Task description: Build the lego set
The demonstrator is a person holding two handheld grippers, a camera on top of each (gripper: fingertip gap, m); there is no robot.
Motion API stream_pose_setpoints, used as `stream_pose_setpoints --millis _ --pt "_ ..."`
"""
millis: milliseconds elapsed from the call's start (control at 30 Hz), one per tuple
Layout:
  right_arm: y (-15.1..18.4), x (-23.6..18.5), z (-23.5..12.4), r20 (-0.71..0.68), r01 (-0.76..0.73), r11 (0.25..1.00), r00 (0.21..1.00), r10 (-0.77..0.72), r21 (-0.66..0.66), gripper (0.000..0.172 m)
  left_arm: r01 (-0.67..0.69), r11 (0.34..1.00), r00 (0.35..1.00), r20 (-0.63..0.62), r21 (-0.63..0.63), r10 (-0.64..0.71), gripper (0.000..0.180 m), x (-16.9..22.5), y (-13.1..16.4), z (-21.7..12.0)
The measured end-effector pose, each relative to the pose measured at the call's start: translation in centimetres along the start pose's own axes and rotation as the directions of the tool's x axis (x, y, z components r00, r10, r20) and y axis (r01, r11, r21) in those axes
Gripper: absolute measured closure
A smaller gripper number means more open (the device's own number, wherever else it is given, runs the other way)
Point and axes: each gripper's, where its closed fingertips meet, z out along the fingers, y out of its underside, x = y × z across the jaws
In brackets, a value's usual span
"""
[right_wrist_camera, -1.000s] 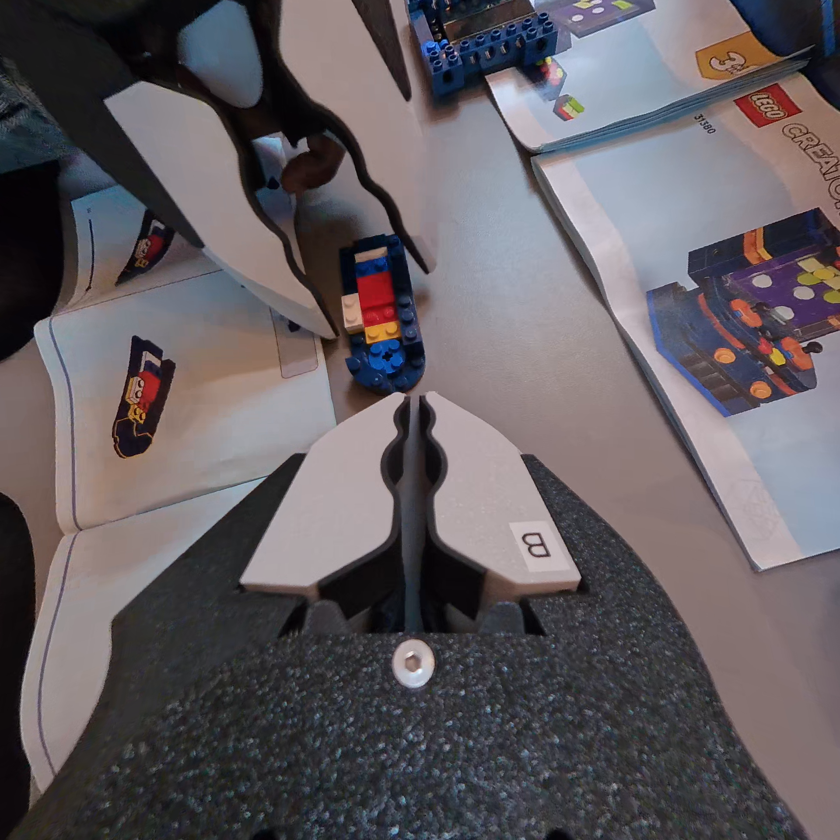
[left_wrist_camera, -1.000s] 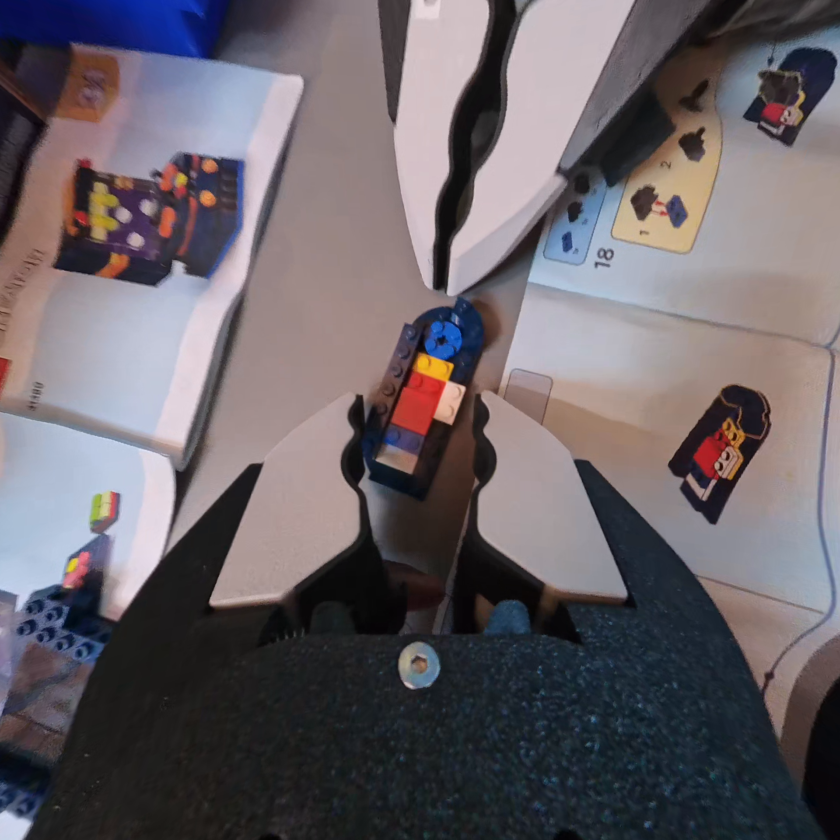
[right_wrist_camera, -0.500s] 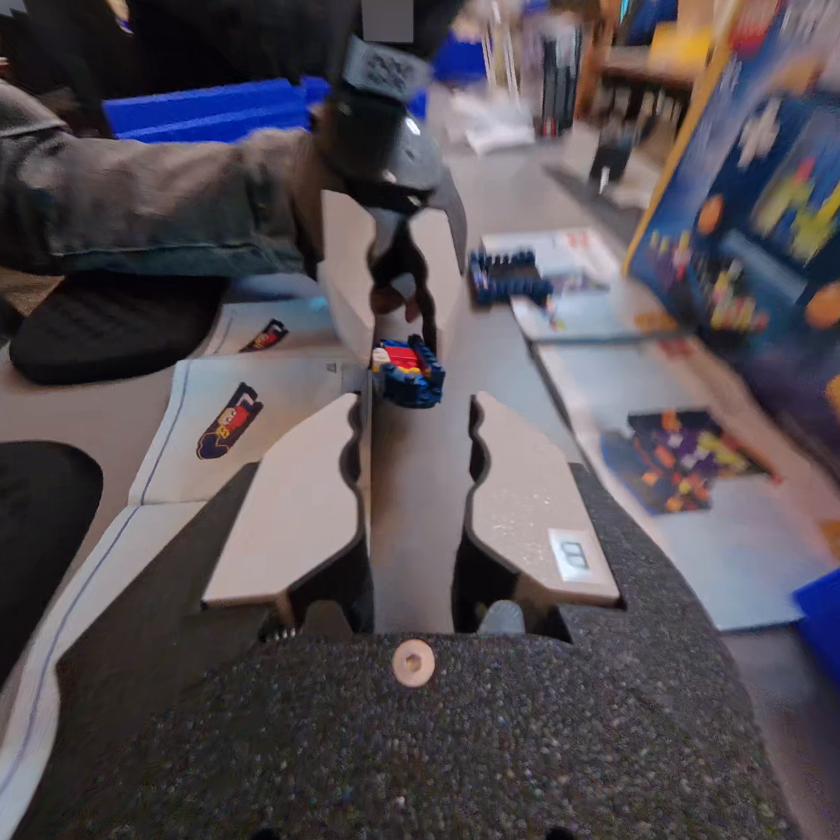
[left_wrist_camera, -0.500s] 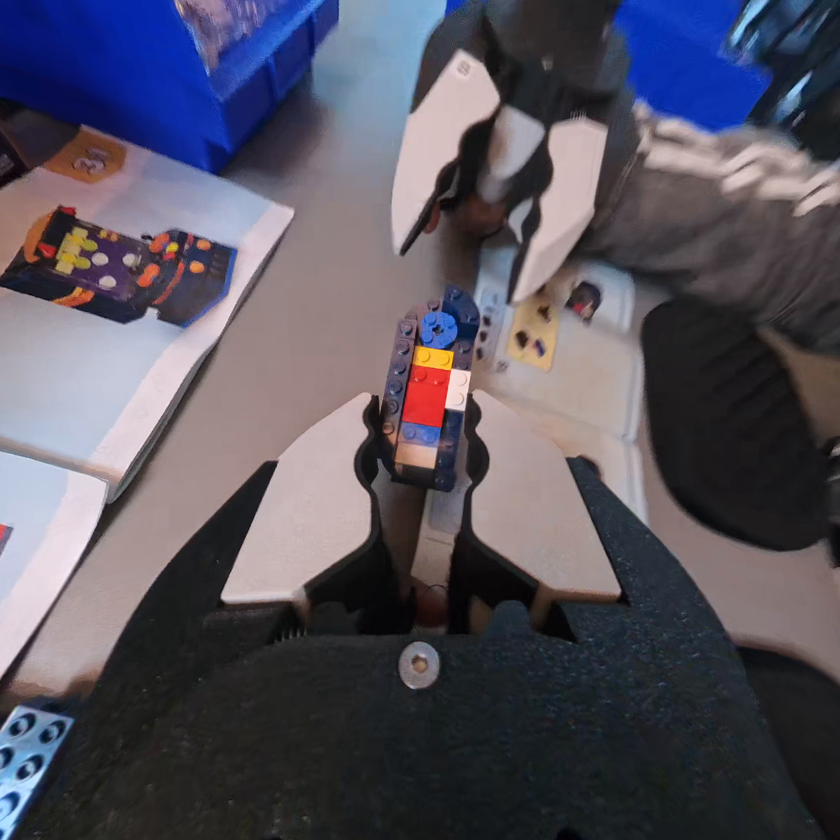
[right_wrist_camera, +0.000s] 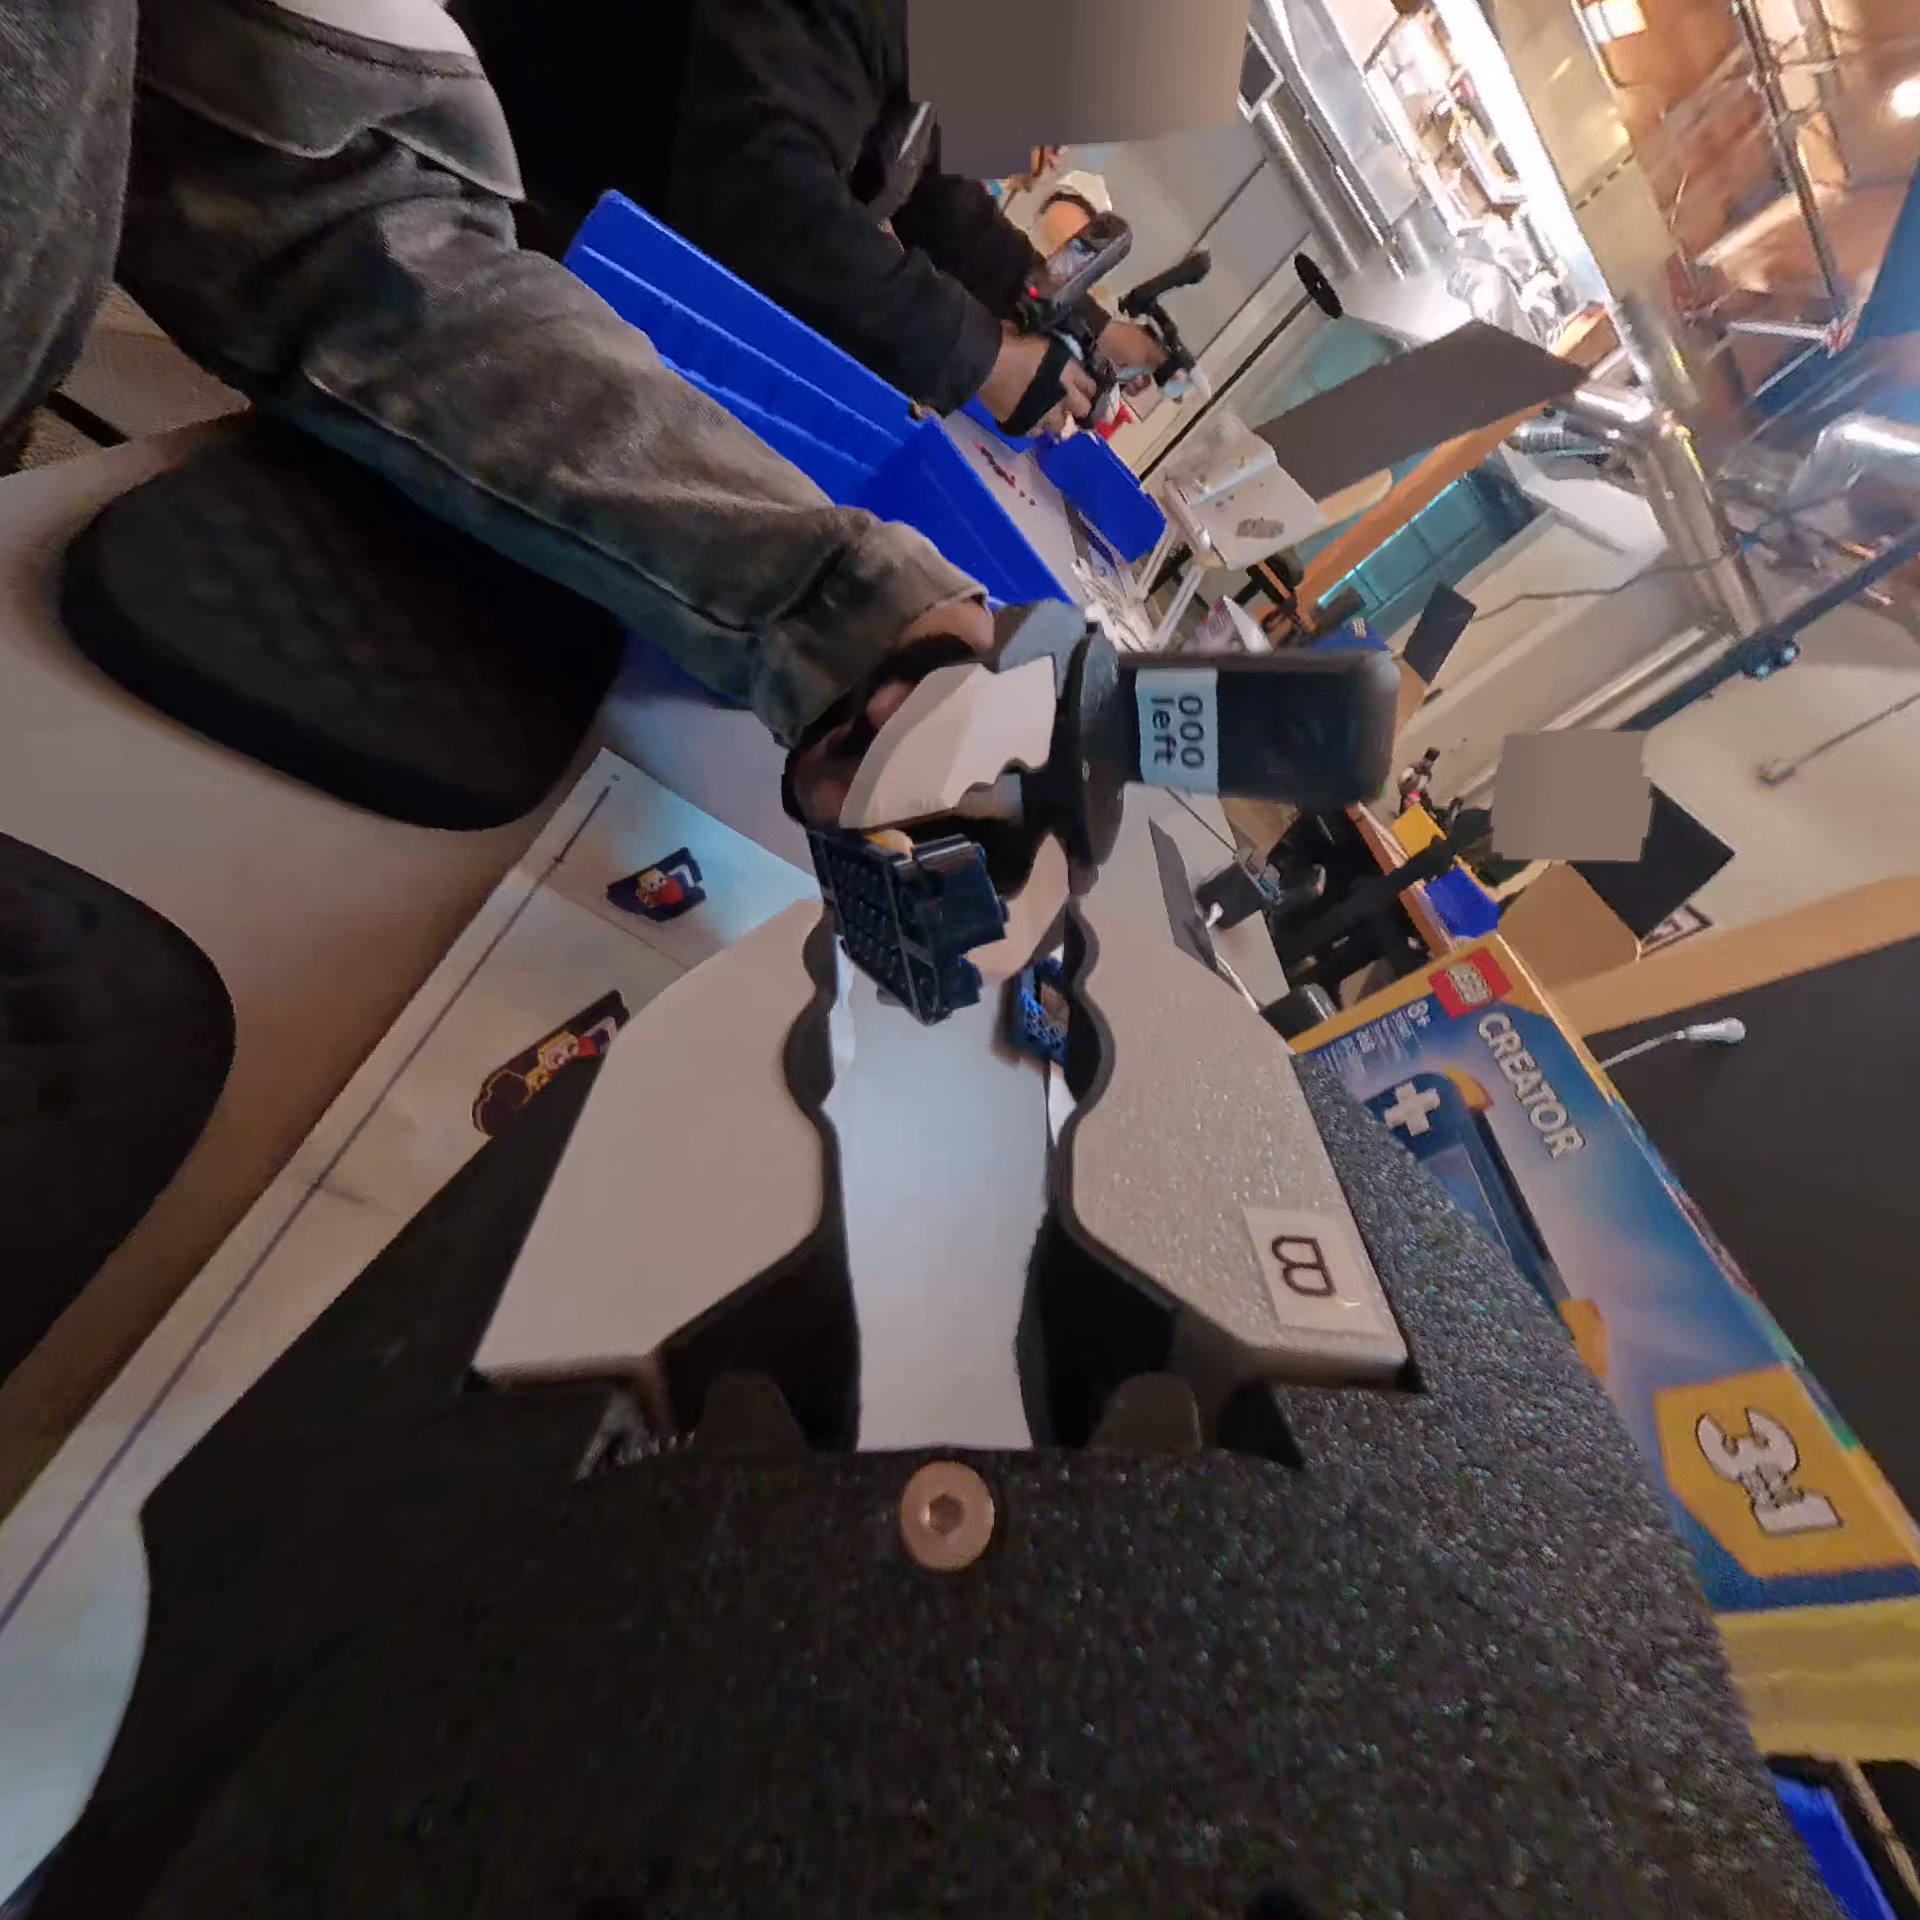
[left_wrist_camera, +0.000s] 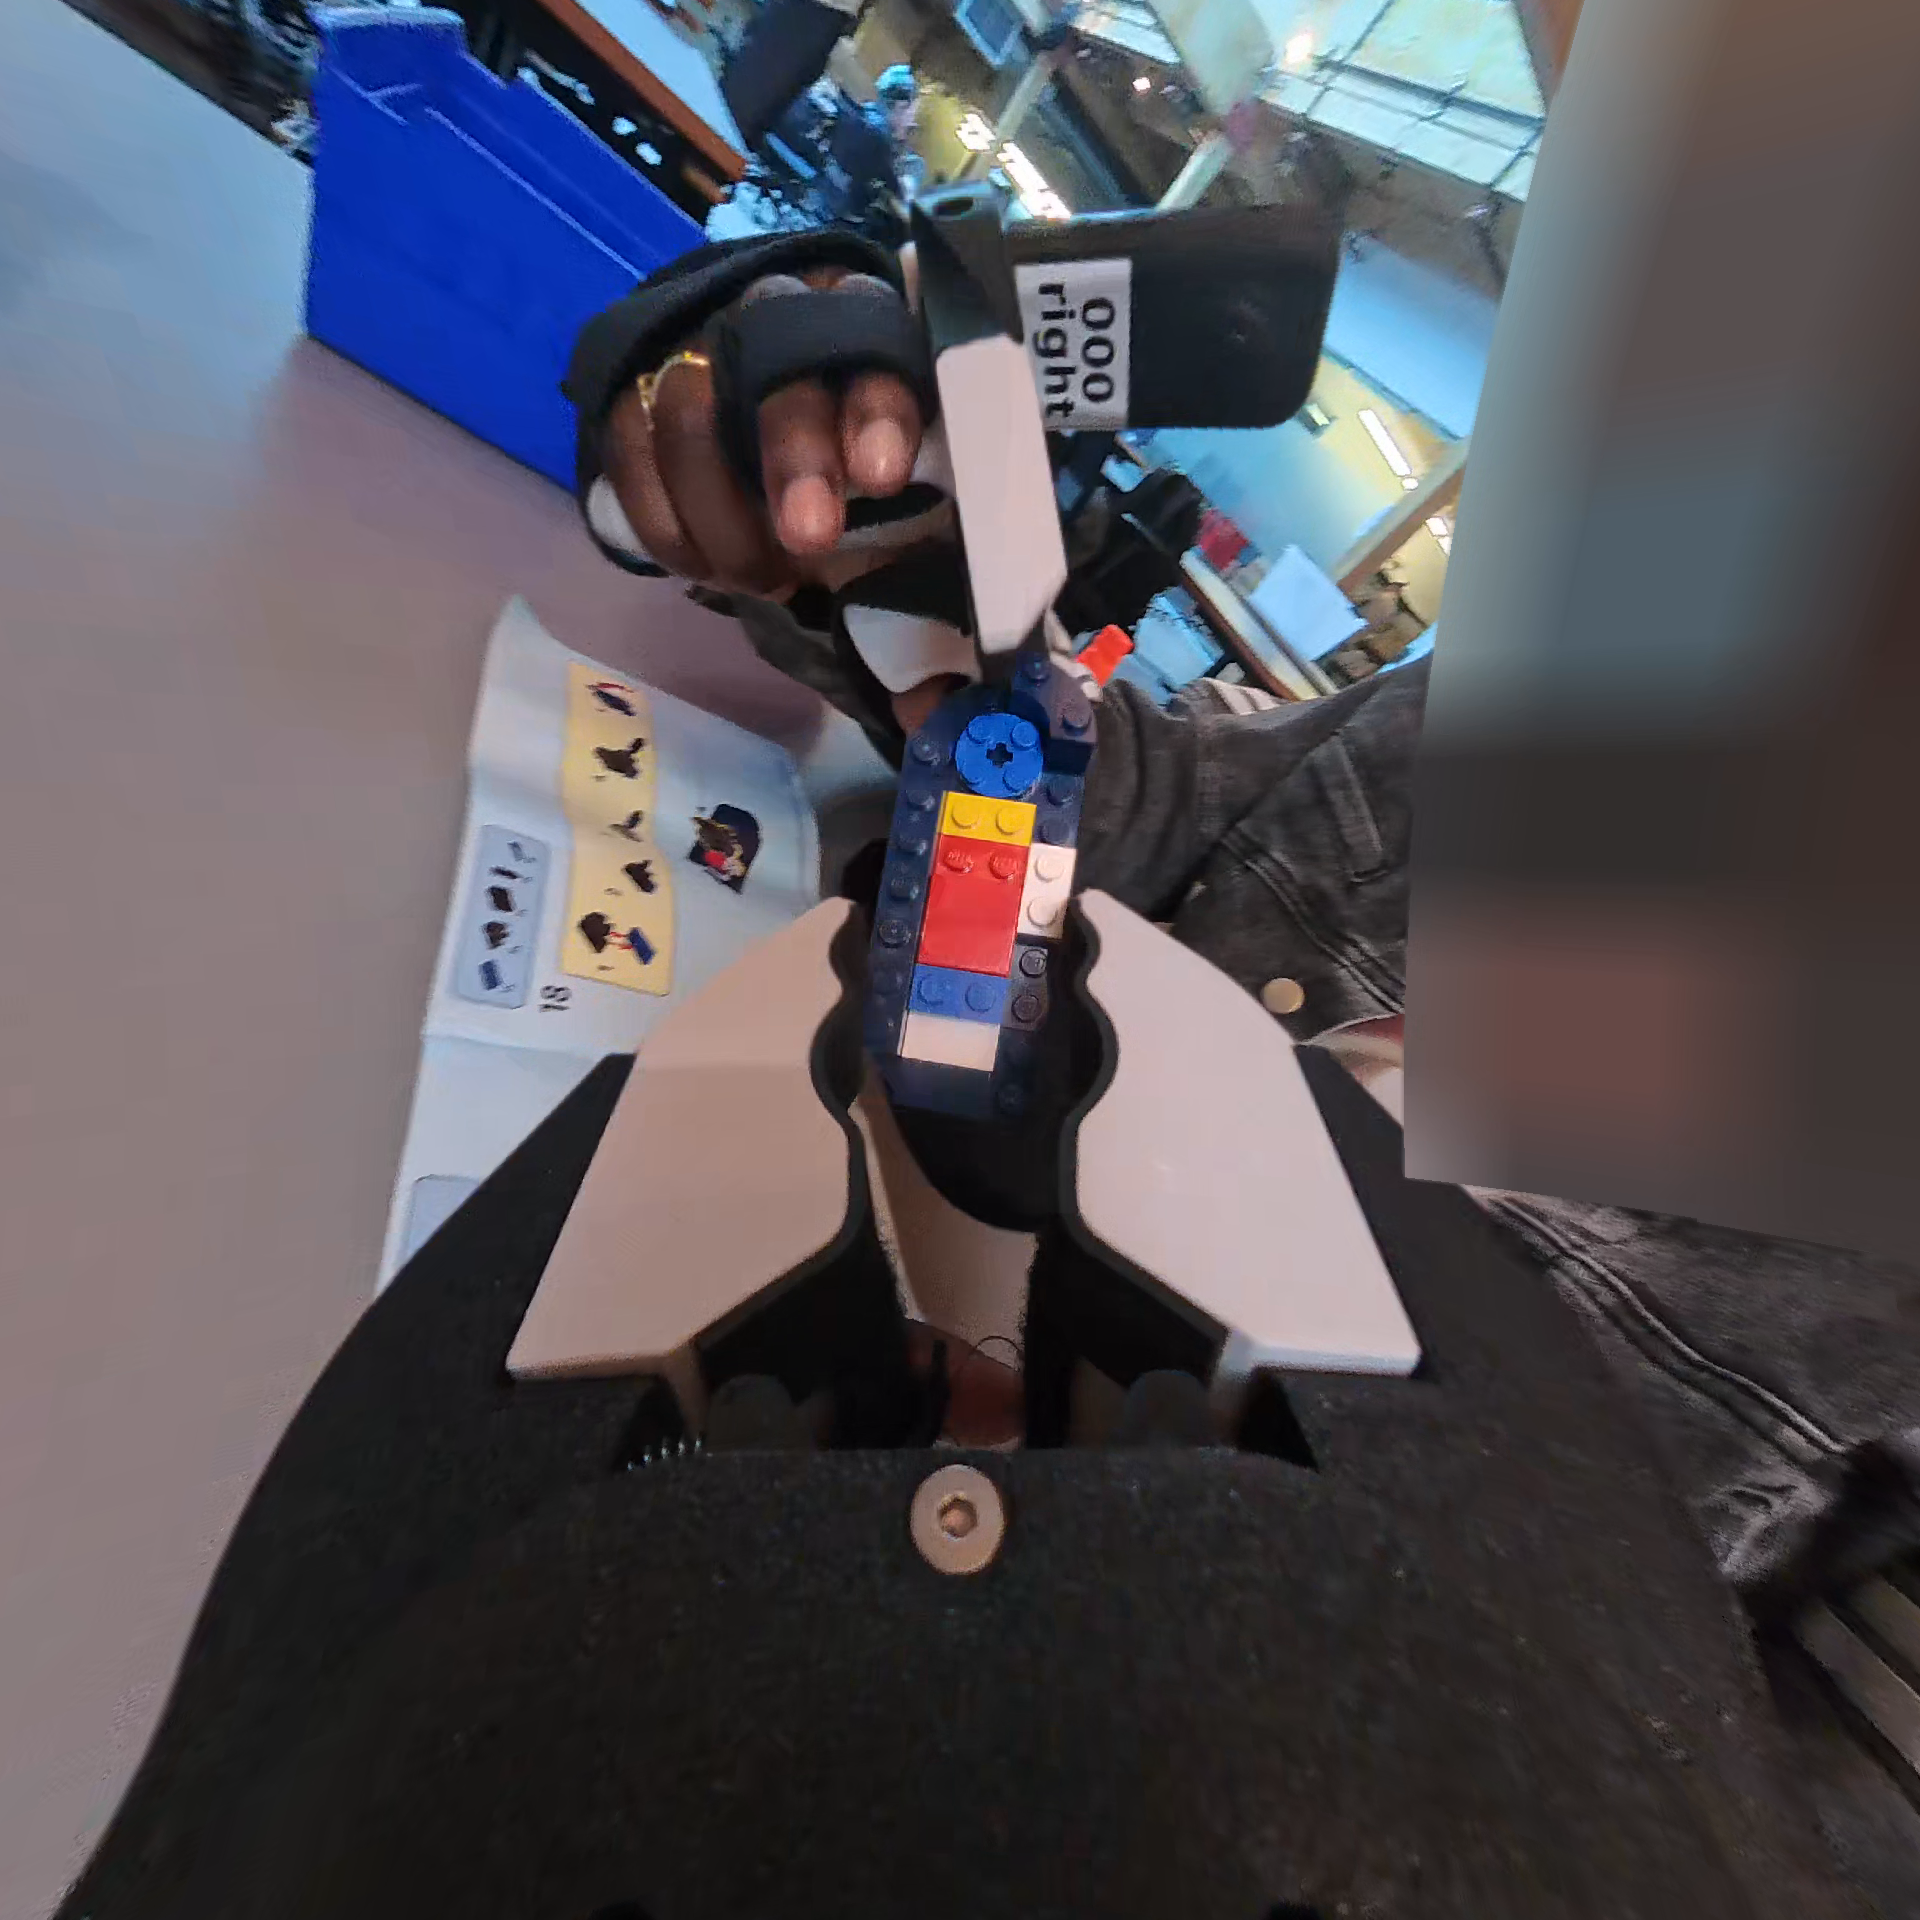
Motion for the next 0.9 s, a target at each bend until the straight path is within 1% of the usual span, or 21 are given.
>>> stream_pose_setpoints --millis 100,200,333,400,433,467,500,533,567,600,633,667,700,733,767,800,833,900 --pt "-0.9 -0.5 0.3 0.019 0.026 1.000 0.999 -0.026 0.009 0.136 0.008 1.000 0.998 -0.055 -0.004 -0.008 0.145 0.8 0.1 0.5" --pt "-1.3 -0.7 0.5 0.023 0.045 0.999 0.999 -0.046 0.013 0.147 0.009 1.000 0.996 -0.086 -0.011 -0.010 0.145 1.4 0.1 0.8" --pt "-2.0 -0.2 0.2 0.001 0.001 0.998 1.000 -0.001 0.063 0.153 -0.001 0.999 0.995 -0.103 0.042 0.005 0.145 2.1 -1.1 0.2" --pt "-2.5 0.5 -0.1 -0.032 -0.038 0.993 0.999 0.042 0.112 0.155 -0.064 0.994 0.995 -0.074 0.093 0.071 0.142 2.6 -2.3 -0.2" --pt "-2.7 0.8 -0.3 -0.046 -0.055 0.989 0.997 0.061 0.135 0.155 -0.120 0.987 0.992 -0.035 0.110 0.125 0.136 2.8 -3.0 -0.4" --pt "-2.9 1.2 -0.4 -0.065 -0.068 0.985 0.995 0.079 0.155 0.155 -0.195 0.973 0.981 0.023 0.121 0.193 0.128 3.0 -3.7 -0.7" --pt "-3.1 1.6 -0.6 -0.087 -0.078 0.981 0.992 0.095 0.178 0.156 -0.286 0.949 0.956 0.100 0.133 0.274 0.122 3.1 -4.5 -1.0" --pt "-3.4 2.0 -0.8 -0.105 -0.086 0.975 0.988 0.109 0.203 0.155 -0.394 0.911 0.908 0.205 0.124 0.365 0.117 3.2 -5.4 -1.4" --pt "-3.7 2.3 -1.0 -0.122 -0.094 0.969 0.985 0.124 0.227 0.155 -0.512 0.855 0.832 0.299 0.087 0.468 0.111 3.5 -6.0 -1.7" --pt "-3.9 2.6 -1.2 -0.139 -0.100 0.964 0.981 0.137 0.247 0.155 -0.622 0.783 0.736 0.359 0.024 0.574 0.108 4.3 -6.3 -1.8" --pt "-4.2 3.0 -1.4 -0.154 -0.103 0.958 0.977 0.147 0.267 0.155 -0.705 0.706 0.620 0.417 -0.076 0.664 0.107 4.6 -6.4 -1.8" --pt "-4.5 3.2 -1.5 -0.163 -0.105 0.952 0.974 0.157 0.289 0.155 -0.753 0.622 0.484 0.461 -0.214 0.744 0.106 4.4 -6.4 -1.8" --pt "-4.9 3.5 -1.7 -0.172 -0.107 0.944 0.971 0.167 0.312 0.155 -0.769 0.534 0.348 0.471 -0.350 0.810 0.106 4.2 -6.3 -1.8" --pt "-5.4 3.9 -1.8 -0.181 -0.105 0.936 0.968 0.173 0.336 0.155 -0.764 0.455 0.223 0.474 -0.458 0.852 0.111 3.9 -6.4 -1.9" --pt "-6.1 4.2 -1.9 -0.187 -0.099 0.927 0.967 0.176 0.362 0.155 -0.751 0.393 0.126 0.469 -0.530 0.874 0.115 3.9 -6.7 -1.9" --pt "-6.8 4.6 -2.0 -0.188 -0.090 0.918 0.967 0.174 0.385 0.155 -0.758 0.357 0.074 0.471 -0.547 0.879 0.117 4.2 -7.2 -1.5" --pt "-7.7 4.9 -2.1 -0.186 -0.077 0.911 0.969 0.165 0.405 0.155 -0.783 0.346 0.068 0.481 -0.517 0.874 0.122 4.9 -7.6 -1.1" --pt "-9.3 5.1 -2.0 -0.172 -0.047 0.906 0.976 0.131 0.421 0.155 -0.831 0.348 0.090 0.513 -0.434 0.854 0.134 6.5 -8.6 -0.6"
